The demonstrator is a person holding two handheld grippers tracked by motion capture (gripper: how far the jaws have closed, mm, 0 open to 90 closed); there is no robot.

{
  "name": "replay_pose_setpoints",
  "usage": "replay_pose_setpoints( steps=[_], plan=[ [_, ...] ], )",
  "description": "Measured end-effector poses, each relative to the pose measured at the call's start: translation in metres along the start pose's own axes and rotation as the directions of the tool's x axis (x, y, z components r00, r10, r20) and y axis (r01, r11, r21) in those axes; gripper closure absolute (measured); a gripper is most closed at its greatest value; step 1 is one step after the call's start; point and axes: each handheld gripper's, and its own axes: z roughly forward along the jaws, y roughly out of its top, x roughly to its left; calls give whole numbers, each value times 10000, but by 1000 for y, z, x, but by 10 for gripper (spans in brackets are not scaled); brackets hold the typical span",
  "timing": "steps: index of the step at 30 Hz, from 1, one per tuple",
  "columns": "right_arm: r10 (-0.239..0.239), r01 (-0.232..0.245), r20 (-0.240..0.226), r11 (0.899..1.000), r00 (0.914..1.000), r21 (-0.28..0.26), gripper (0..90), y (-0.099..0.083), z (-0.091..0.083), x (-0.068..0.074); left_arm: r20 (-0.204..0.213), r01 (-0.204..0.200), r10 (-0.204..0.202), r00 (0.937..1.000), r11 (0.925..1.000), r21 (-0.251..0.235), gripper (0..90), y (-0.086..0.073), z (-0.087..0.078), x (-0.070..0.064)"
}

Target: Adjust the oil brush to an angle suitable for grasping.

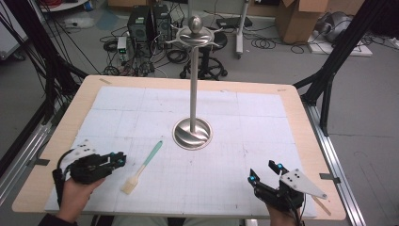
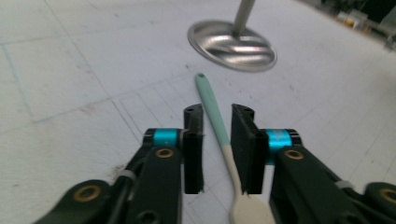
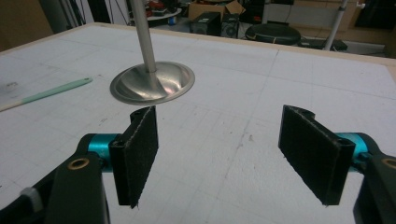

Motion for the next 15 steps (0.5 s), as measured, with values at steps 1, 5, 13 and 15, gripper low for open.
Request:
replay_pose_setpoints(
  steps=[1,5,13,15],
  plan=[
    [-48,48,-15,10000,10000,39,273,0,1,0,35,83,-82,10000,9998,-190,640,1,-4,4],
    [-150,150,-29,9998,9999,137,274,0,3,1,384,7,29,9993,9956,-935,459,0,-12,10],
    [-146,144,75,9997,9999,217,274,-1,6,-2,2,-411,417,9991,9856,-1643,168,-1,-12,9],
    [-147,145,75,9997,9999,221,275,-1,6,-2,-39,-471,471,9989,9851,-1653,173,-1,-12,8]
  ],
)
